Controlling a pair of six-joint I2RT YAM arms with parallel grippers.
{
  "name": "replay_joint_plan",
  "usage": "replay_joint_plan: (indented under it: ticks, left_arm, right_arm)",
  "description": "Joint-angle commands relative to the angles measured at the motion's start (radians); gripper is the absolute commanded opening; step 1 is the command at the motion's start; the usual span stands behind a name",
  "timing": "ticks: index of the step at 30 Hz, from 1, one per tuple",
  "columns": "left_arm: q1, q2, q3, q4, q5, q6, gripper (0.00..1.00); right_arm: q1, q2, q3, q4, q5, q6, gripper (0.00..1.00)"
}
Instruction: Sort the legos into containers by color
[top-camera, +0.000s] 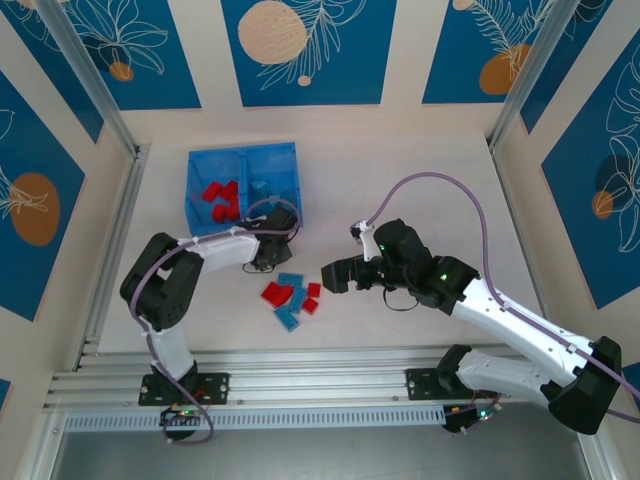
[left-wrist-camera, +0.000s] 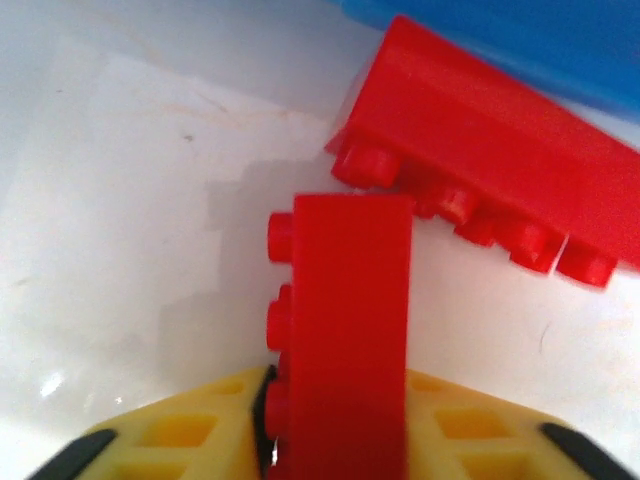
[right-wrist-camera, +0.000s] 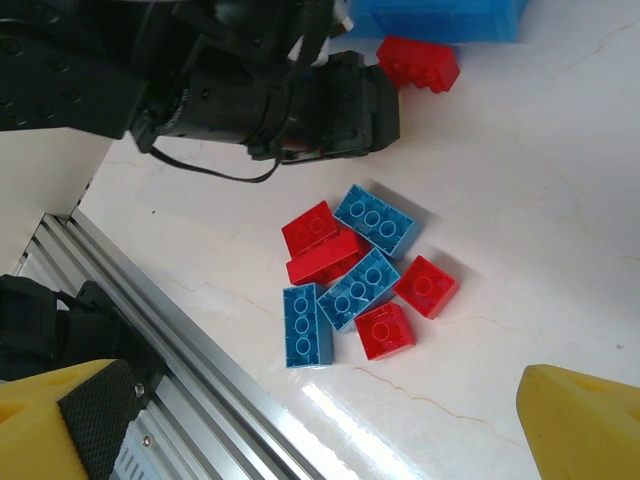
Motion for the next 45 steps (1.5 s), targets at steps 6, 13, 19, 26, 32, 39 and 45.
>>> replay_joint_plan:
  ticks: [6, 13, 19, 26, 32, 39, 45]
  left_arm:
    - [0.0, -0.282, -0.036, -0.147, -0.024, 0.093, 0.18]
    - [0.023, -0.511, 0.081, -0.231, -0.266, 0.363, 0.18]
    - [0.291, -0.359, 0.214, -0.144, -0.111, 0.555, 0.19]
    - [0.444, 0.113, 0.664, -0.319, 0.062, 0.632, 0.2]
    - [0.468, 0.242, 0.833, -0.392, 0.046, 0.64, 0.4]
    - [0.455, -0.001, 0.618, -0.308, 0.078, 0.591, 0.53]
    - [0.309, -0.338, 0.298, -0.21, 0.114, 0.472, 0.49]
  right_arm:
    - [0.003, 0.044, 0.023, 0.017, -0.033, 0.025, 0.99]
    - [0.006, 0.053, 0.035, 0.03, -0.026, 0.028, 0.99]
    - [0.009, 0.062, 0.047, 0.032, -0.027, 0.035, 1.0]
    - [0.019, 0.046, 0.065, -0.013, -0.013, 0.046, 1.0]
    - [0.033, 0.011, 0.063, -0.057, 0.007, 0.057, 1.0]
    - [0.04, 0.005, 0.036, -0.039, 0.017, 0.069, 1.0]
    - [0.034, 0.072, 0.021, 0.042, 0.032, 0.078, 1.0]
